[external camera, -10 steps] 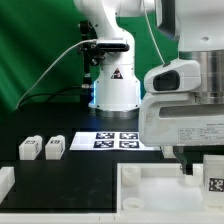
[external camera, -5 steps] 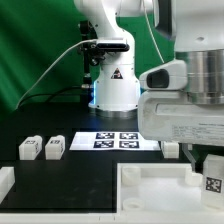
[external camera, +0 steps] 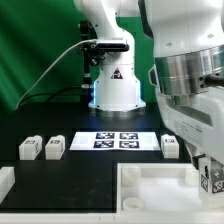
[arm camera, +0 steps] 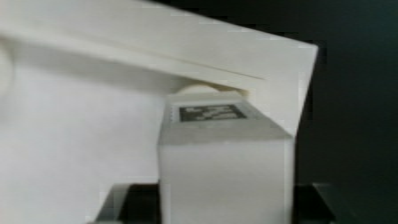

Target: Assemble one leg

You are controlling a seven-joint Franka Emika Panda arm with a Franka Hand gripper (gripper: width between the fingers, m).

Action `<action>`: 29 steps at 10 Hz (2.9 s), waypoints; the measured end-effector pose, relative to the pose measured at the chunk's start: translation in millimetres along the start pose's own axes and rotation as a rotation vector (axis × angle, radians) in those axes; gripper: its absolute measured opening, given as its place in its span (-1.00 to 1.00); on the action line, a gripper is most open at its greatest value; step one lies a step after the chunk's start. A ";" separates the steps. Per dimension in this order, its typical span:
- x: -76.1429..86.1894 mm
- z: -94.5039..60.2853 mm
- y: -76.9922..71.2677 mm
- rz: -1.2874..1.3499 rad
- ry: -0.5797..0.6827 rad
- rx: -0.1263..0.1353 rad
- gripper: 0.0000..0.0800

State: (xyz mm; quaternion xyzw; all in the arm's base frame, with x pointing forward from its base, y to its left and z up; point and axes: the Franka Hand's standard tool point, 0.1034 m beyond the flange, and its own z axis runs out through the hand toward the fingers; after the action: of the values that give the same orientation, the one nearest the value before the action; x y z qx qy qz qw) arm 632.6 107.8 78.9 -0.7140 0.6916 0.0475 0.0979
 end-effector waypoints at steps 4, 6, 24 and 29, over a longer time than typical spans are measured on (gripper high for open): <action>-8.0 1.5 1.8 0.134 -0.007 0.002 -0.25; -9.1 2.0 2.3 -0.001 0.004 -0.001 0.03; -0.6 1.2 -2.8 -0.157 0.068 -0.050 -0.26; -3.2 3.7 0.4 -0.064 0.035 -0.044 -0.10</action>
Offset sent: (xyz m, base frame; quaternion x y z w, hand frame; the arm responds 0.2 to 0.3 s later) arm 0.0000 0.0000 0.0000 0.0000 0.0000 -0.0899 0.9960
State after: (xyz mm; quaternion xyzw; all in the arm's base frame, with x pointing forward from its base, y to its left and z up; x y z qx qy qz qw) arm 632.3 111.6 75.9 -0.7384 0.6689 0.0469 0.0716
